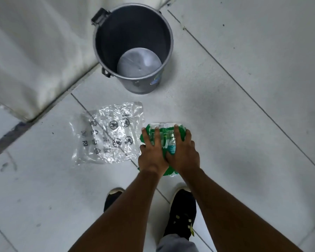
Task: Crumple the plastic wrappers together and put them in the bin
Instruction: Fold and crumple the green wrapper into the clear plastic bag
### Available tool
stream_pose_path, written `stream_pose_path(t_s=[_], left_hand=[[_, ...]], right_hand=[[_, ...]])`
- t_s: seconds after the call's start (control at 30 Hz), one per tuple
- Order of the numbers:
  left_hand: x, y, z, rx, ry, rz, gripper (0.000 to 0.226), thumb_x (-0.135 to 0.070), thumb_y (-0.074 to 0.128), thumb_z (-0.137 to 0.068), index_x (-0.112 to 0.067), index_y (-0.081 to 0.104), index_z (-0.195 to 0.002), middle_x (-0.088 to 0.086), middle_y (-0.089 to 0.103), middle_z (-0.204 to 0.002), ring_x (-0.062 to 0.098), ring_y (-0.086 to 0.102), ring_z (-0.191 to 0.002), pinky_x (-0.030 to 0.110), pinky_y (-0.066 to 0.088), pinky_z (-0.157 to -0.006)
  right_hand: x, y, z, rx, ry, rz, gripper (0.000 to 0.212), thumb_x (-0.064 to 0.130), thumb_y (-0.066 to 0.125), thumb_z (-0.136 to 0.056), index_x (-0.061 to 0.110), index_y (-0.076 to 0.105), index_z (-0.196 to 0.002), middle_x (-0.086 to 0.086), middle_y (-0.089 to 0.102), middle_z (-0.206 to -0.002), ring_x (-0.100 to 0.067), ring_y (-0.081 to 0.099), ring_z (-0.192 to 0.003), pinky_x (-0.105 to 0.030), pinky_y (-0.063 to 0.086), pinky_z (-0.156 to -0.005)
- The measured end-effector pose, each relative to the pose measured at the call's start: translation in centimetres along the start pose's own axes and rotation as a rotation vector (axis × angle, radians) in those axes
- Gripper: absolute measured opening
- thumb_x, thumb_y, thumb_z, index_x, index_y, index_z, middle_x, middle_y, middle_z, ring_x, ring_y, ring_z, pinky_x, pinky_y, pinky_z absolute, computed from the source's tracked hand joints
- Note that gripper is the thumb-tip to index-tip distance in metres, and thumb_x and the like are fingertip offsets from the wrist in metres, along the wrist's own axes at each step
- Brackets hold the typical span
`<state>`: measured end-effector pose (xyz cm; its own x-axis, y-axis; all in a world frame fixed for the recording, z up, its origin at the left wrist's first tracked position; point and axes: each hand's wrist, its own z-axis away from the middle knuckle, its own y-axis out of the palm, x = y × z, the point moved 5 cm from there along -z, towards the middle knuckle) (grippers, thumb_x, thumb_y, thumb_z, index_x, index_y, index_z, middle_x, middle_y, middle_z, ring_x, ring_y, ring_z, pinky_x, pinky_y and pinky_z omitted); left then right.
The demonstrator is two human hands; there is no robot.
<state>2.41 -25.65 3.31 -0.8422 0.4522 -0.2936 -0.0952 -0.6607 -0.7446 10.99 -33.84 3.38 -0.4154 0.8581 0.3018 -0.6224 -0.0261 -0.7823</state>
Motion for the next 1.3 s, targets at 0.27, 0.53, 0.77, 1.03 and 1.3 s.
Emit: stream_pose_path(t_s=[0.27, 0.53, 0.77, 1.03, 1.3], left_hand=[[9.9, -7.6, -1.3, -0.054, -0.066, 0.046, 0.11, -0.036, 0.073, -0.08, -0.033, -0.009, -0.154, 0.007, -0.021, -0.161, 0.036, 0.044, -0.125, 0.047, 0.051, -0.088], [16.2, -8.5, -6.0, -0.072, -0.128, 0.09, 0.116, -0.038, 0.078, -0.075, -0.035, -0.008, -0.154, 0.007, -0.023, -0.161, 0.04, 0.036, -0.135, 0.052, 0.047, -0.097], [18.5, -7.5, -8.5, -0.048, -0.166, 0.112, 0.118, -0.039, 0.08, -0.075, -0.035, -0.008, -0.154, 0.007, -0.021, -0.162, 0.041, 0.034, -0.137, 0.054, 0.048, -0.095], [20.1, -6.6, -10.0, -0.01, -0.19, 0.134, 0.117, -0.039, 0.08, -0.078, -0.034, -0.008, -0.154, 0.01, -0.022, -0.162, 0.043, 0.032, -0.138, 0.055, 0.045, -0.101], [21.1, -5.0, -11.5, -0.031, -0.167, 0.134, 0.116, -0.036, 0.075, -0.084, -0.036, -0.02, -0.151, 0.01, -0.025, -0.161, 0.042, 0.048, -0.127, 0.056, 0.051, -0.094]], right_hand=[[12.6, 2.4, -1.2, 0.027, -0.143, 0.039, 0.1, 0.049, 0.07, -0.082, 0.031, 0.004, -0.154, -0.014, 0.013, -0.159, -0.036, 0.047, -0.125, -0.048, 0.052, -0.089], [18.1, 7.1, -5.8, 0.046, -0.193, 0.089, 0.099, 0.042, 0.072, -0.083, 0.033, 0.003, -0.154, -0.014, 0.009, -0.162, -0.039, 0.042, -0.131, -0.048, 0.052, -0.089], [19.1, 9.7, -8.2, 0.087, -0.176, 0.111, 0.102, 0.043, 0.074, -0.083, 0.034, 0.0, -0.154, -0.013, 0.006, -0.163, -0.04, 0.041, -0.134, -0.05, 0.051, -0.093], [19.2, 11.5, -9.4, 0.113, -0.152, 0.094, 0.104, 0.043, 0.074, -0.083, 0.036, -0.002, -0.153, -0.013, 0.002, -0.164, -0.042, 0.041, -0.135, -0.052, 0.052, -0.094], [18.9, 12.2, -9.9, 0.088, -0.158, 0.067, 0.106, 0.045, 0.074, -0.083, 0.038, -0.005, -0.153, -0.015, -0.001, -0.164, -0.044, 0.042, -0.134, -0.051, 0.052, -0.092]])
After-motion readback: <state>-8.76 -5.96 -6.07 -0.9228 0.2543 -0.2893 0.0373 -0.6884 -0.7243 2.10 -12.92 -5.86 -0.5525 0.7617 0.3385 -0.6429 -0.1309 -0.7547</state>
